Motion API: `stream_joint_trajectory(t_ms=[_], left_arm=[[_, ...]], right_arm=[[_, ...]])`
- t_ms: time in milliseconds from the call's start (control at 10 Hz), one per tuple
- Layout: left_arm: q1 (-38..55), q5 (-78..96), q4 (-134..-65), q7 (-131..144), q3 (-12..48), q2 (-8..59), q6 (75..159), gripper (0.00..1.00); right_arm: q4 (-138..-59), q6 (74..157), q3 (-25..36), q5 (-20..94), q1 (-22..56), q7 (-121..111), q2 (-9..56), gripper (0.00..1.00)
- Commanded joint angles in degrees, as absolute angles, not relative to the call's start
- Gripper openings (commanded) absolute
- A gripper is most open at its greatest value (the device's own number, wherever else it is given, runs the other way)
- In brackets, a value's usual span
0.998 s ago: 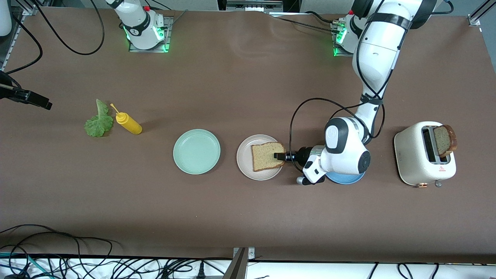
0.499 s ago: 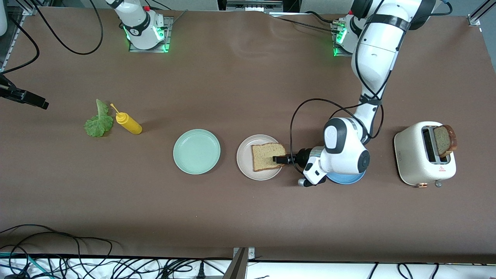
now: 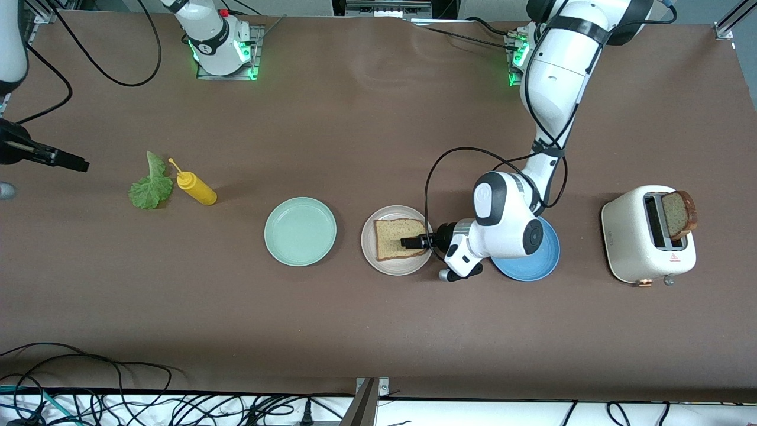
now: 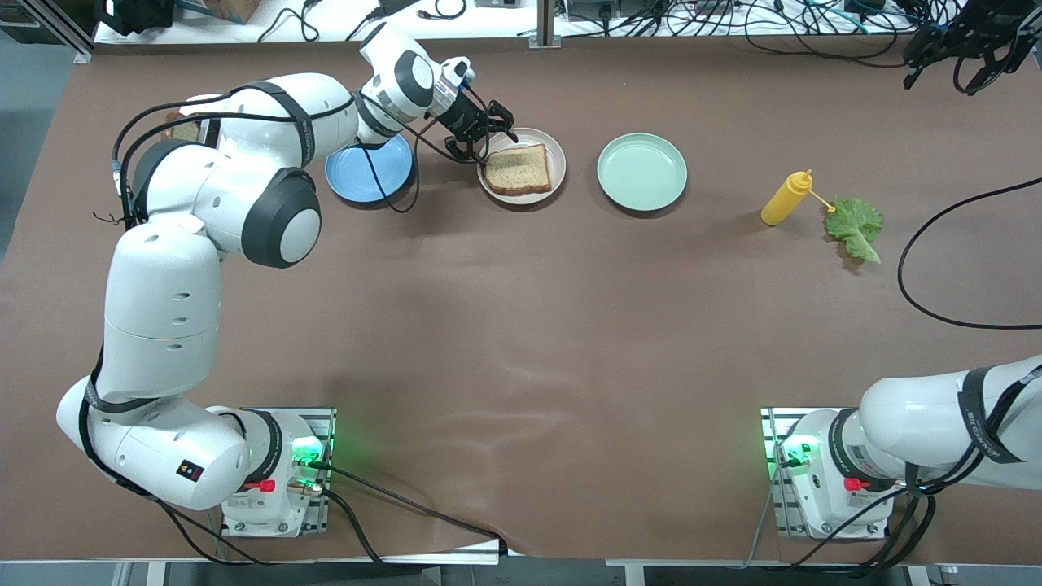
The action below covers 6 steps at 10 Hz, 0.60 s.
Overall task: Make sandwich on beige plate with both arms
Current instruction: 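Raise the left gripper toward the toaster while the right gripper reaches the lettuce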
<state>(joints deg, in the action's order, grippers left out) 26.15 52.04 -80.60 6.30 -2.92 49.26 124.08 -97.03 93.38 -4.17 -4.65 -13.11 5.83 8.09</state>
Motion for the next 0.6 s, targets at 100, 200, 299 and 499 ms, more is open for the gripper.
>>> stream_joint_trajectory(t_ms=[100,200,299,499], left_arm=[[22.61,52.04,-80.5,6.68,-3.6,44.94,121.83,1.0],[21.11,46.81,-81.2,6.68,-3.52,41.78,121.03,1.0],[19.01,35.62,-83.13,6.51,-3.34,37.31,119.89,1.0],[15.32,22.28,-86.72,6.68,-3.34,27.39,116.64,1.0]], right_arm=[[-100.88,95.52,-4.04,-4.57,-13.45,5.8,9.32,1.0],[-103.6,98.06,-4.04,-4.66,-13.45,5.8,9.23,1.0],[-106.49,100.87,-4.04,-4.75,-13.45,5.8,9.32,1.0],[-111.16,106.41,-2.65,-5.01,-13.54,5.71,10.1,1.0]])
